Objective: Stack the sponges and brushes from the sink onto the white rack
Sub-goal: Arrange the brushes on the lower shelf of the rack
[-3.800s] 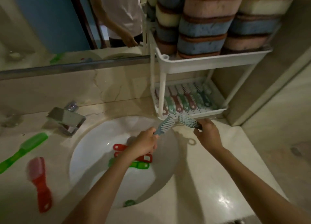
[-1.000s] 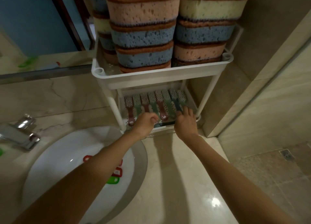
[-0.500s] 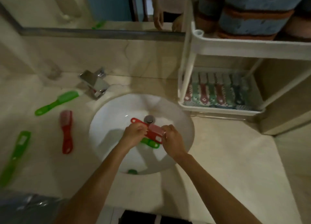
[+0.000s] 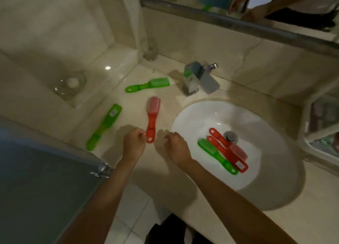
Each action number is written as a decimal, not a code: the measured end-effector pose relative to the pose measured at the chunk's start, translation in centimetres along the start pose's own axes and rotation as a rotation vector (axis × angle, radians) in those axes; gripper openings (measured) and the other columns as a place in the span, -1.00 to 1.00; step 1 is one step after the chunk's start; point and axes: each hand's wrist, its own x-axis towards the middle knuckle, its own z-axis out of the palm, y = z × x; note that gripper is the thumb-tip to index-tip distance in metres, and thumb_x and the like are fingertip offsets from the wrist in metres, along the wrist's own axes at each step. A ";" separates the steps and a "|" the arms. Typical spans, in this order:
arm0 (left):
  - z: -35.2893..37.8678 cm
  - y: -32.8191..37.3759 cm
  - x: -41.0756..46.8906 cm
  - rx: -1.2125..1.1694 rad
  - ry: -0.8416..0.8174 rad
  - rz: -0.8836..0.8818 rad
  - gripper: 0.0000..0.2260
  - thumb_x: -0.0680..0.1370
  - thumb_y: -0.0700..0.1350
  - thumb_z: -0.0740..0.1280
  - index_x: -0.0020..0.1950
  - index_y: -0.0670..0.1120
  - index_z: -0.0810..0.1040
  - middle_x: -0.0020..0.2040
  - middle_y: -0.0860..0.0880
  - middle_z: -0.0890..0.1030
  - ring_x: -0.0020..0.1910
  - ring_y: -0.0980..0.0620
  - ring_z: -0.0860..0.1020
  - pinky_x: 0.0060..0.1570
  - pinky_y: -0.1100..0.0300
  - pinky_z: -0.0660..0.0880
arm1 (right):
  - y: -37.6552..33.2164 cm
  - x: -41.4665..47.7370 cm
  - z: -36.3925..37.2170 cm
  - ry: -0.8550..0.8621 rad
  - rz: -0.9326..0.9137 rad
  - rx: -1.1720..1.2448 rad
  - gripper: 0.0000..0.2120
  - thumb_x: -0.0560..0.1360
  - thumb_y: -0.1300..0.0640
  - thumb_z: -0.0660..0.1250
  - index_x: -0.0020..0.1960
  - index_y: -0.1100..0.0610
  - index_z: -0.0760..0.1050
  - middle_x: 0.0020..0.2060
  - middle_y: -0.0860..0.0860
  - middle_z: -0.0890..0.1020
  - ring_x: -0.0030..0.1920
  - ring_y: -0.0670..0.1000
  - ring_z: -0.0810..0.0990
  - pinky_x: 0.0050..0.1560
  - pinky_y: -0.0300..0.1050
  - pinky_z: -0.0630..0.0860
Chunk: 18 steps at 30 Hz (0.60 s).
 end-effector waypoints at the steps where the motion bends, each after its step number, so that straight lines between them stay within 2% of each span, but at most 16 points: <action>1: -0.7 -0.5 0.7 0.007 0.037 -0.007 -0.78 0.43 -0.29 0.23 -0.04 -0.33 0.61 -0.02 -0.29 0.63 0.03 -0.21 0.56 0.05 0.10 0.40 | -1.2 0.8 0.3 0.006 -0.012 0.006 -0.70 0.54 0.21 0.15 0.24 0.26 0.43 0.14 0.20 0.52 0.13 0.19 0.53 0.10 -0.05 0.42; 3: -2.4 -1.9 2.6 0.051 0.121 -0.039 -0.77 0.44 -0.37 0.26 0.06 -0.32 0.57 0.08 -0.29 0.59 0.12 -0.23 0.52 0.14 0.05 0.38 | -3.3 2.7 1.4 0.022 -0.002 0.006 -0.70 0.54 0.14 0.17 0.23 0.25 0.40 0.10 0.19 0.51 0.10 0.19 0.52 0.07 -0.01 0.44; 6: -4.5 -3.9 5.3 0.216 0.216 -0.139 -0.70 0.43 -0.33 0.28 0.17 -0.28 0.46 0.18 -0.31 0.46 0.19 -0.28 0.42 0.18 -0.06 0.32 | -5.2 5.1 2.8 0.041 0.079 -0.084 -0.59 0.53 0.03 0.21 0.27 0.26 0.35 0.14 0.18 0.46 0.16 0.19 0.48 0.16 0.05 0.46; 8: -5.6 -5.2 6.8 0.302 0.177 -0.244 -0.60 0.45 -0.30 0.28 0.28 -0.25 0.36 0.27 -0.29 0.40 0.26 -0.28 0.36 0.23 -0.09 0.29 | -5.9 6.1 3.2 0.035 0.144 -0.157 -0.50 0.52 -0.02 0.24 0.32 0.27 0.28 0.19 0.18 0.42 0.18 0.18 0.46 0.19 0.06 0.46; 11: -6.0 -7.5 8.3 0.391 0.049 -0.276 -0.52 0.49 -0.30 0.26 0.39 -0.25 0.25 0.30 -0.29 0.40 0.28 -0.29 0.38 0.28 -0.06 0.29 | -6.2 7.2 3.6 0.055 0.206 -0.185 -0.51 0.50 0.01 0.29 0.30 0.27 0.27 0.19 0.18 0.43 0.16 0.18 0.49 0.18 0.04 0.48; 15: -5.8 -9.4 8.9 0.434 0.016 -0.207 -0.61 0.52 -0.34 0.17 0.35 -0.29 0.32 0.31 -0.30 0.39 0.26 -0.29 0.38 0.24 -0.06 0.30 | -6.0 8.2 3.5 0.092 0.356 -0.020 -0.60 0.44 0.04 0.35 0.17 0.24 0.43 0.10 0.15 0.55 0.06 0.16 0.58 0.10 0.02 0.55; 18: -5.5 -9.3 9.1 0.386 0.064 -0.187 -0.70 0.54 -0.32 0.16 0.27 -0.32 0.39 0.27 -0.31 0.43 0.23 -0.29 0.41 0.20 -0.07 0.31 | -5.6 8.0 2.3 0.144 0.384 0.042 -0.70 0.51 0.04 0.27 0.15 0.20 0.49 0.04 0.14 0.61 0.06 0.17 0.60 0.05 -0.03 0.51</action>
